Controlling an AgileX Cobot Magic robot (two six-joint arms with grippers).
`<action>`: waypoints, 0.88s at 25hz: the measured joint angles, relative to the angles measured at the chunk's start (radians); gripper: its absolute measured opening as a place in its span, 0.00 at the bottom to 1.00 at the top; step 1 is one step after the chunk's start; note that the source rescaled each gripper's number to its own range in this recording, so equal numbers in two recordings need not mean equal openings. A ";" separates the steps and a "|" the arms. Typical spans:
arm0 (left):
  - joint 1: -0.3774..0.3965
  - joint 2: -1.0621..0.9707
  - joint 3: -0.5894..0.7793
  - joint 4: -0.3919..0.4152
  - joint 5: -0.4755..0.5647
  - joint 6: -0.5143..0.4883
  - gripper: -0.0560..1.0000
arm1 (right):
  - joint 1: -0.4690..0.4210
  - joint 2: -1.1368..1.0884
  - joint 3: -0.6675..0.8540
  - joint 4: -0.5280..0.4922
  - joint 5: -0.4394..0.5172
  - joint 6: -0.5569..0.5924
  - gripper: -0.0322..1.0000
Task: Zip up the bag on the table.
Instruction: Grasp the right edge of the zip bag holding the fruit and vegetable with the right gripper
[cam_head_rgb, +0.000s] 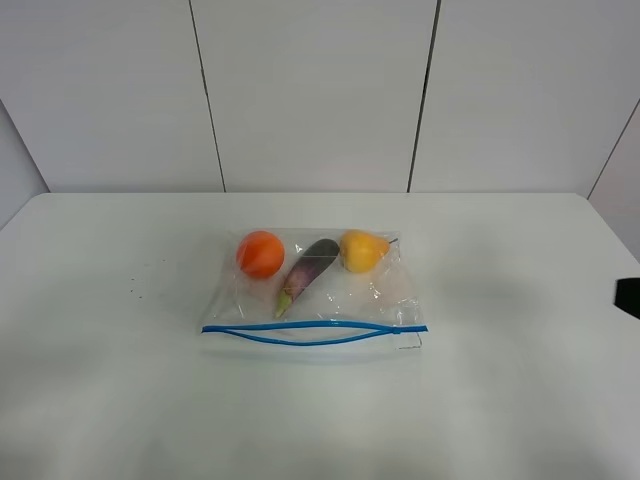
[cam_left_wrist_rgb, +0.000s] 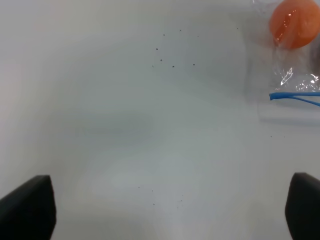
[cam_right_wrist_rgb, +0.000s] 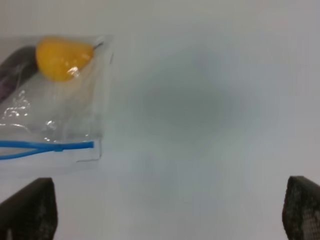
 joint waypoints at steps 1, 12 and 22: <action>0.000 0.000 0.000 0.000 0.000 0.000 1.00 | 0.000 0.074 0.000 0.037 -0.026 -0.029 1.00; 0.000 0.000 0.000 0.000 0.000 0.000 1.00 | -0.050 0.749 -0.115 0.642 -0.058 -0.618 1.00; 0.000 0.000 0.000 0.000 0.000 0.000 1.00 | -0.176 1.252 -0.370 0.864 0.322 -0.969 1.00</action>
